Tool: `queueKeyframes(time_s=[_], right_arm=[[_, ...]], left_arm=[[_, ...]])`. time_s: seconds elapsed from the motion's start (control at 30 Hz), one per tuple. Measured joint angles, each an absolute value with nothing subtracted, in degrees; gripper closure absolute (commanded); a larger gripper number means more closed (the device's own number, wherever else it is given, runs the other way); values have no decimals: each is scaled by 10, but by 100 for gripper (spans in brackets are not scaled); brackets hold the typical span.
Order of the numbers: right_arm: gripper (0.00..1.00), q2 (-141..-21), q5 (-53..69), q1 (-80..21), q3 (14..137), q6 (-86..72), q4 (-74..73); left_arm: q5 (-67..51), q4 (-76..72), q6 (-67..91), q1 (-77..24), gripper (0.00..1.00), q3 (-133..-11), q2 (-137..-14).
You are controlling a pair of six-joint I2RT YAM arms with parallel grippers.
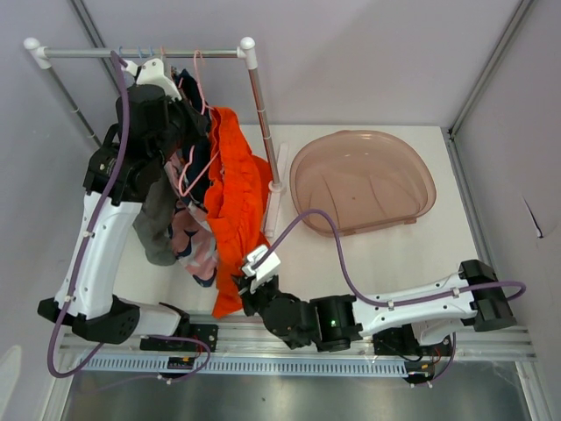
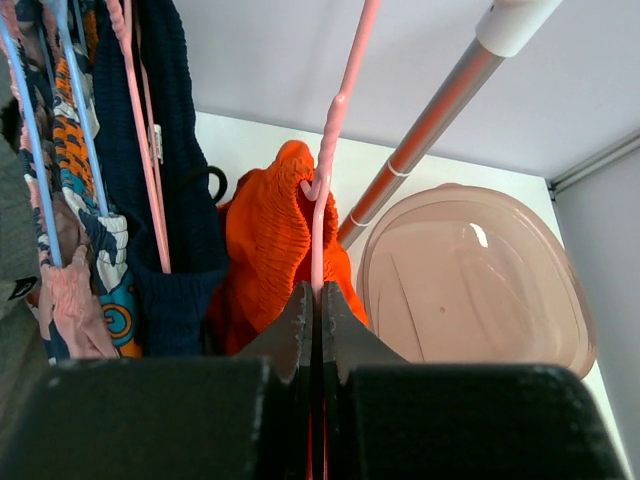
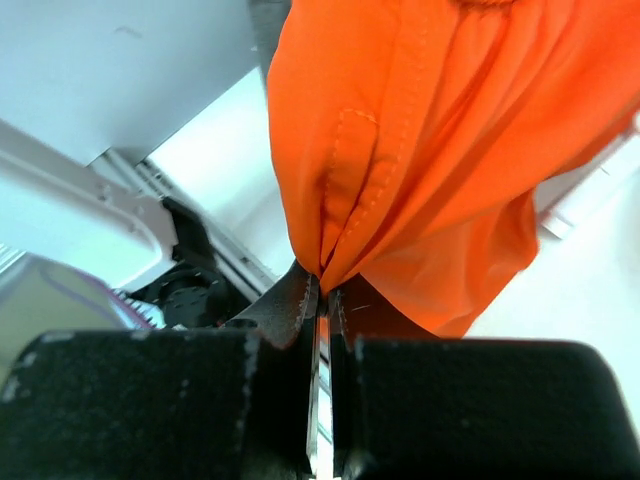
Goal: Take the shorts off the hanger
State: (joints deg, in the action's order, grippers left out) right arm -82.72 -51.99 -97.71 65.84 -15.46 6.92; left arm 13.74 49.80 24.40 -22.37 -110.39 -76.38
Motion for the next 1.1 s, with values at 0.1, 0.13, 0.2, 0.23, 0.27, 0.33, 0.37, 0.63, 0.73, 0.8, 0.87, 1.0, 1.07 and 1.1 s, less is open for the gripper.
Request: queueKeyframes(time_s=[0.1, 0.13, 0.2, 0.23, 0.27, 0.33, 0.37, 0.63, 0.73, 0.8, 0.87, 1.0, 1.07, 1.1], right_arm=[[100, -828, -532, -964, 656, -156, 69], [100, -828, -531, -959, 656, -155, 71], [100, -834, -522, -921, 663, -150, 72], [100, -841, -510, -897, 673, -147, 72], [100, -850, -499, -874, 685, -143, 73], [100, -883, -467, -807, 734, -131, 69], [100, -898, -454, -784, 757, -126, 67], [100, -955, -411, -683, 923, -66, 0], [100, -912, -410, -695, 917, -29, -6], [100, -876, -408, -690, 918, 6, 1], [100, -848, -404, -663, 935, 34, 0], [100, -831, -384, -544, 1032, 66, -5], [100, -825, -371, -479, 1069, 69, -6], [100, -825, -361, -444, 1088, 68, -11]], left_arm=[[130, 498, 244, -224, 100, -1100, -766], [123, 498, 246, -224, 100, -1096, -762], [107, 492, 252, -224, 100, -1073, -747], [94, 489, 256, -224, 100, -1054, -733], [82, 486, 261, -224, 100, -1031, -717], [60, 488, 273, -224, 100, -983, -676], [51, 493, 280, -224, 100, -962, -654], [44, 514, 294, -224, 100, -934, -545], [56, 517, 293, -224, 100, -938, -528], [59, 523, 293, -224, 100, -938, -523], [59, 527, 294, -224, 100, -937, -522], [59, 529, 294, -224, 100, -931, -522], [59, 531, 294, -224, 100, -926, -522], [59, 532, 294, -224, 100, -926, -522]])
